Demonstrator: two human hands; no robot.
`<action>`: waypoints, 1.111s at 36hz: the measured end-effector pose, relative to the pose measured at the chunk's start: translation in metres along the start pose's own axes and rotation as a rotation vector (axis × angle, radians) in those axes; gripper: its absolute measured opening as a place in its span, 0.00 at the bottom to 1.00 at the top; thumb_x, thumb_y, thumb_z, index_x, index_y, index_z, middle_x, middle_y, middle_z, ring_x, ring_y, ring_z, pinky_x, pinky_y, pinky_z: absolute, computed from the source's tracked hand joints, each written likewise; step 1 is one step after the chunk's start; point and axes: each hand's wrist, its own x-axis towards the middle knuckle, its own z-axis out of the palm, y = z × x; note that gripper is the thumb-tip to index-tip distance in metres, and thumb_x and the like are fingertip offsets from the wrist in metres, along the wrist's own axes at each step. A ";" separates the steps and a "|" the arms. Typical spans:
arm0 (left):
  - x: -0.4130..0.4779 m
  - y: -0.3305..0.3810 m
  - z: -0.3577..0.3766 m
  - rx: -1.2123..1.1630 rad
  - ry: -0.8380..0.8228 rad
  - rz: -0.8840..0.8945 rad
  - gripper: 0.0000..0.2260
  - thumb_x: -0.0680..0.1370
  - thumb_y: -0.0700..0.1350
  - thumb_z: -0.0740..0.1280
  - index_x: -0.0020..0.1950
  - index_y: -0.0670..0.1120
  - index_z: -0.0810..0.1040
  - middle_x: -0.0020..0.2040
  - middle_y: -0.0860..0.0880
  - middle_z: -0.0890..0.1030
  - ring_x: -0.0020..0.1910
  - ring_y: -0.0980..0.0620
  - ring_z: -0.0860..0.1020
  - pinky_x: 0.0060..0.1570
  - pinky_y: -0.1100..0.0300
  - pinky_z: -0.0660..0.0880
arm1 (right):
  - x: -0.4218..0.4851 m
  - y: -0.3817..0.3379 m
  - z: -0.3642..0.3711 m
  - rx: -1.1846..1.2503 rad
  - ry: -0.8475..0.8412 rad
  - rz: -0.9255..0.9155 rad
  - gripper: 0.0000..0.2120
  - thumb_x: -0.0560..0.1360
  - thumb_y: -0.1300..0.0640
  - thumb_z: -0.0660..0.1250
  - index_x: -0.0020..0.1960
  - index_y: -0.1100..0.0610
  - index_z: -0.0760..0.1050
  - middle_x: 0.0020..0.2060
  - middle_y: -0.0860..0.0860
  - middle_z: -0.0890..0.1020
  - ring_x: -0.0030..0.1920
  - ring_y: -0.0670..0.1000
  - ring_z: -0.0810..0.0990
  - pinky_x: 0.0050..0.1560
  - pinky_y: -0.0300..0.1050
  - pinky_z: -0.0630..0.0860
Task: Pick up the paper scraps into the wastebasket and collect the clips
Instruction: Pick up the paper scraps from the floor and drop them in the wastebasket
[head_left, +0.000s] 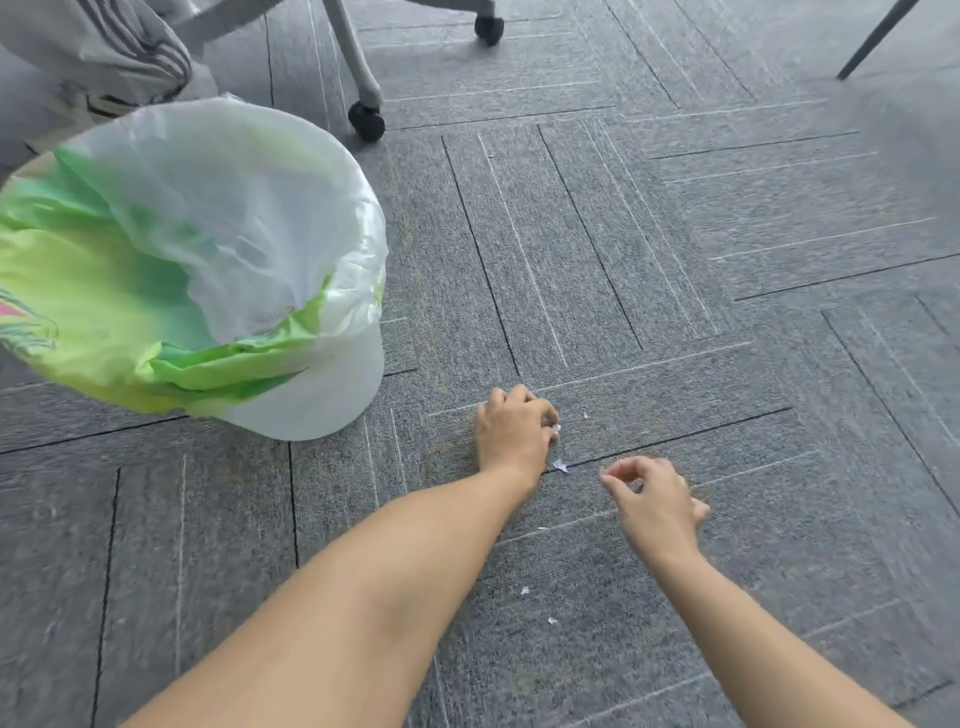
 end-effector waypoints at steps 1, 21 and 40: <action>0.001 0.000 -0.001 0.004 0.003 0.011 0.05 0.75 0.54 0.70 0.49 0.58 0.81 0.52 0.56 0.76 0.56 0.51 0.69 0.57 0.54 0.67 | -0.001 -0.001 -0.001 -0.003 0.002 -0.005 0.05 0.75 0.47 0.69 0.40 0.43 0.76 0.48 0.43 0.77 0.54 0.49 0.74 0.55 0.49 0.54; -0.020 -0.013 0.006 -0.038 -0.256 0.189 0.06 0.77 0.54 0.66 0.49 0.53 0.79 0.53 0.56 0.73 0.58 0.53 0.63 0.62 0.51 0.59 | -0.073 0.044 0.033 -0.057 -0.077 -0.042 0.05 0.74 0.46 0.70 0.41 0.41 0.75 0.44 0.39 0.75 0.49 0.43 0.70 0.55 0.46 0.55; -0.032 0.001 0.006 0.379 -0.144 0.345 0.08 0.79 0.51 0.65 0.56 0.50 0.78 0.56 0.51 0.73 0.60 0.47 0.67 0.58 0.47 0.64 | -0.053 0.002 0.051 -0.216 -0.039 -0.140 0.06 0.74 0.42 0.68 0.46 0.43 0.77 0.46 0.41 0.77 0.53 0.47 0.71 0.57 0.48 0.58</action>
